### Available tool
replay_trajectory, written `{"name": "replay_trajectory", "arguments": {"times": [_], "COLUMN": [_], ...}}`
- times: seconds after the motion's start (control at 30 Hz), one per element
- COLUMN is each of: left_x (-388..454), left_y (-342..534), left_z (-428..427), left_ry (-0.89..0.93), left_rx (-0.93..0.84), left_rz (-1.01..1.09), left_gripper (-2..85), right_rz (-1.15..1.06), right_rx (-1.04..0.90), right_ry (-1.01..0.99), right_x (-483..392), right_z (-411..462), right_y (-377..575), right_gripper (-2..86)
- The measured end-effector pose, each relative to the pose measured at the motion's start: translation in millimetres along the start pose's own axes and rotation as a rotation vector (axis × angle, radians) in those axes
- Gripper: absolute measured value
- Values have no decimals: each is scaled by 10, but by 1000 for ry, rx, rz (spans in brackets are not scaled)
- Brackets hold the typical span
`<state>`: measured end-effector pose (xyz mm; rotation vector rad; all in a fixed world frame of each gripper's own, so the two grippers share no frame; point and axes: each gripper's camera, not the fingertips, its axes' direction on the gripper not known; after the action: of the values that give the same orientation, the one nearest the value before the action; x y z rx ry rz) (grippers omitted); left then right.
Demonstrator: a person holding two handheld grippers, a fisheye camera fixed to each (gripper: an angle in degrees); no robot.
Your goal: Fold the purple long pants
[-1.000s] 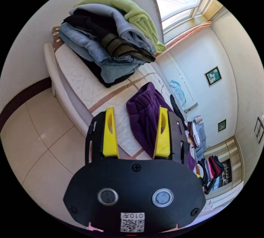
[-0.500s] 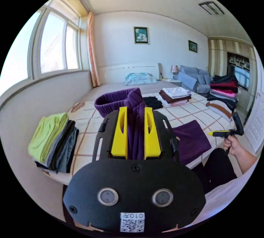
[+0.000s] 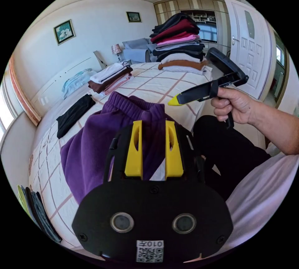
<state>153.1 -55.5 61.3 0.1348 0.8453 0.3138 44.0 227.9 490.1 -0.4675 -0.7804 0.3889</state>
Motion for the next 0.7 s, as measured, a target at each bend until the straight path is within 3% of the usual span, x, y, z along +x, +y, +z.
{"name": "replay_trajectory", "arguments": {"times": [0.07,0.17,0.3,0.37,0.47,0.6,0.7], "left_x": [166,199,-182,-401,-701,-932,-1012], "left_y": [34,213,653,826,1068,1463,1693], "left_z": [-41,-218,-570,-549,-340,-206,-151], "left_ry": [91,155,-153,-191,-154,2,80], "left_rx": [8,-15,-6,-32,-148,-170,-140], "left_rz": [90,48,-134,-190,-266,-360,-399], "left_gripper": [97,92,85,81,75,63,58], "right_rz": [6,-14,-53,-53,-36,-111,-8], "right_rx": [47,84,-50,-130,-265,-162,-183], "right_ry": [-70,-71,-25,15,30,115,117], "right_x": [46,6,-181,-213,-188,-493,-92], "right_z": [-43,-112,148,406,824,532,522], "right_y": [-113,-389,-858,-1060,-1374,-1412,-1186], "right_gripper": [93,101,120,119,81,43,39]}}
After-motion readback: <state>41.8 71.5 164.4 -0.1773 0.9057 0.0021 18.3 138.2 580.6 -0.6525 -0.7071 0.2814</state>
